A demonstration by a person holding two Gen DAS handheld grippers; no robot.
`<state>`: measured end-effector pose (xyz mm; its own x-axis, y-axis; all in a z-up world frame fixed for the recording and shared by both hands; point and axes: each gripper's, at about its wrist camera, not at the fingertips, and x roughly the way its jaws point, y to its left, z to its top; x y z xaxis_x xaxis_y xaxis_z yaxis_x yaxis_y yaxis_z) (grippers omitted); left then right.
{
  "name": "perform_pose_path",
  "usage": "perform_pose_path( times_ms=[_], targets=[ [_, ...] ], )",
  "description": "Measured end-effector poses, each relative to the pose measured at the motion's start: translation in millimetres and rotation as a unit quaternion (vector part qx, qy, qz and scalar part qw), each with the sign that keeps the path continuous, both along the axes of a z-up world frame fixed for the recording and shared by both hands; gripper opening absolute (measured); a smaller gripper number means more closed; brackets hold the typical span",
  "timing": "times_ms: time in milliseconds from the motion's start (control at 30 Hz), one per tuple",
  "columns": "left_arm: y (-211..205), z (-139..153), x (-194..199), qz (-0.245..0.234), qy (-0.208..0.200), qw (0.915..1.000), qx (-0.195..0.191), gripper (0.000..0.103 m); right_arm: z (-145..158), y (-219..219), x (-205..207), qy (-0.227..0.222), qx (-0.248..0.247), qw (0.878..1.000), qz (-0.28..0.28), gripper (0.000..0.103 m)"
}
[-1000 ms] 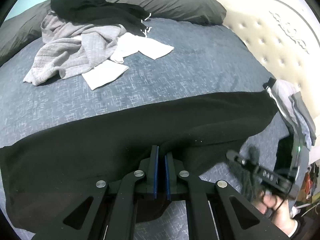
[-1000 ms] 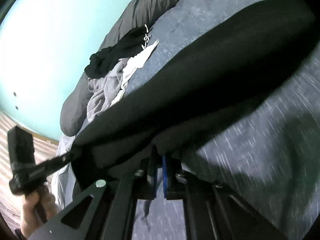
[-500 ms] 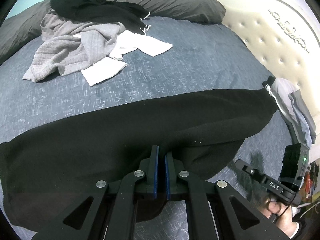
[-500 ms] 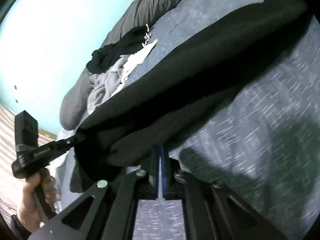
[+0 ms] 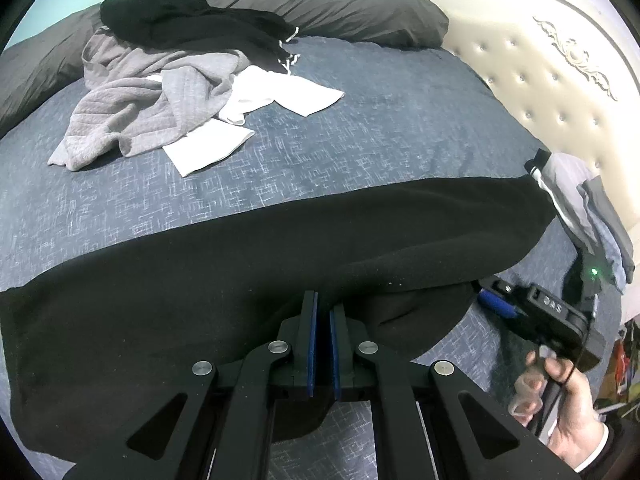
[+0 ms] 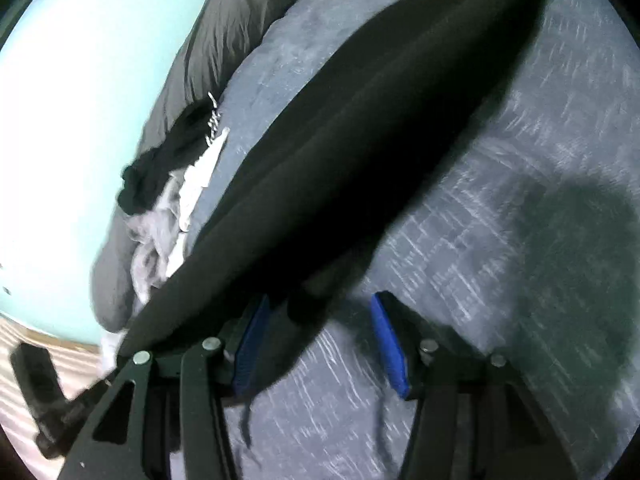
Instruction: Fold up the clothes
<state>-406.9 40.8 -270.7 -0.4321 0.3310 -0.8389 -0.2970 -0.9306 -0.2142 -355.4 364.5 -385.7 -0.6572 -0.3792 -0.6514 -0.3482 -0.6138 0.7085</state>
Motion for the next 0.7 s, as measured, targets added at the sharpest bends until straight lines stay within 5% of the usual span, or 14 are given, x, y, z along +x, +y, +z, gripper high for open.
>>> perform_pose_path(
  times_ms=[100,133,400,700],
  targets=[
    [0,0,1,-0.001,0.0,1.0,0.0,0.006,-5,-2,-12,0.006,0.0,1.0,0.009,0.006],
    [0,0,1,0.0,0.0,1.0,0.001,0.006,-5,-3,-14,0.009,-0.005,1.0,0.01,0.004],
    [-1,-1,2,0.0,0.001,1.0,0.003,0.006,26,11,31,0.069,-0.004,0.998,-0.006,0.003],
    [2,-5,7,-0.011,-0.006,0.9999,0.005,0.006,-4,12,33,0.03,0.002,1.0,0.002,0.004]
  ],
)
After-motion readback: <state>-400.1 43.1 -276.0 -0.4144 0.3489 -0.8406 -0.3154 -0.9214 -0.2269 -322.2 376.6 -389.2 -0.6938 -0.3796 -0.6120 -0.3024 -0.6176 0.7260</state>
